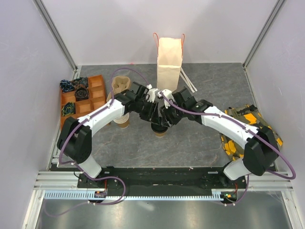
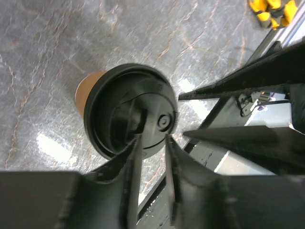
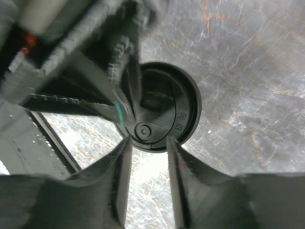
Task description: Pack the takeout coffee
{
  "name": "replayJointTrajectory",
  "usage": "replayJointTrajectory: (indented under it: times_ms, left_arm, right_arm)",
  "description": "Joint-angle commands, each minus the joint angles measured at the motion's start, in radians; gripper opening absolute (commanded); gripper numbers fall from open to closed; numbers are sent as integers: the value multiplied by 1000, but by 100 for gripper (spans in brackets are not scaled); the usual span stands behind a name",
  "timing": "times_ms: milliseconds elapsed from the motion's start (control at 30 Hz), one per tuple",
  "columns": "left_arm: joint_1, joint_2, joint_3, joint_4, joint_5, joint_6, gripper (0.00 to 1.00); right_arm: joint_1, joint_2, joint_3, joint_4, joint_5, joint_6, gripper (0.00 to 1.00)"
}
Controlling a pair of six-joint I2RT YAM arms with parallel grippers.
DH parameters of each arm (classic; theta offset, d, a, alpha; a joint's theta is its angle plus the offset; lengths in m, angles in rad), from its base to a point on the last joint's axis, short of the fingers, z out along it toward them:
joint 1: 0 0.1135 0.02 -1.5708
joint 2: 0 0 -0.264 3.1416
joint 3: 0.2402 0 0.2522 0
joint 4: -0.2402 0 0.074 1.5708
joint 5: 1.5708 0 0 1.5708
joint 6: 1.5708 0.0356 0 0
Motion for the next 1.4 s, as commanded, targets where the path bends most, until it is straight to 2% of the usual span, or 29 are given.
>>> replayJointTrajectory:
  times_ms: [0, 100, 167, 367, 467, 600, 700, 800, 1033, 1367]
  left_arm:
    - [21, -89, 91, -1, 71, 59, 45]
    - [73, -129, 134, -32, 149, 64, 55]
    - [138, -149, 154, -58, 235, 61, 70]
    - [302, -231, 291, -163, 318, 73, 77]
    - [382, -245, 393, -251, 312, 92, 78]
    - [500, -267, 464, -335, 347, 110, 79]
    - [572, -297, 467, -348, 410, 95, 79]
    - [653, -314, 455, -345, 464, 66, 79]
    - [725, -336, 382, -286, 567, -16, 78]
    - [751, -331, 376, -247, 611, -59, 78]
  right_arm:
    - [6, -65, 98, -58, 0, -81, 60]
    - [9, -56, 131, -87, 10, -150, 74]
    - [21, -44, 156, -101, 28, -196, 78]
    - [78, -13, 240, -184, 78, -464, 93]
    - [156, -1, 285, -251, 132, -623, 95]
    - [292, 39, 328, -337, 250, -803, 95]
    - [442, 85, 328, -365, 391, -938, 92]
    - [524, 139, 314, -369, 508, -1043, 89]
    - [601, 310, 354, -418, 660, -1176, 81]
    - [647, 536, 408, -460, 787, -1227, 79]
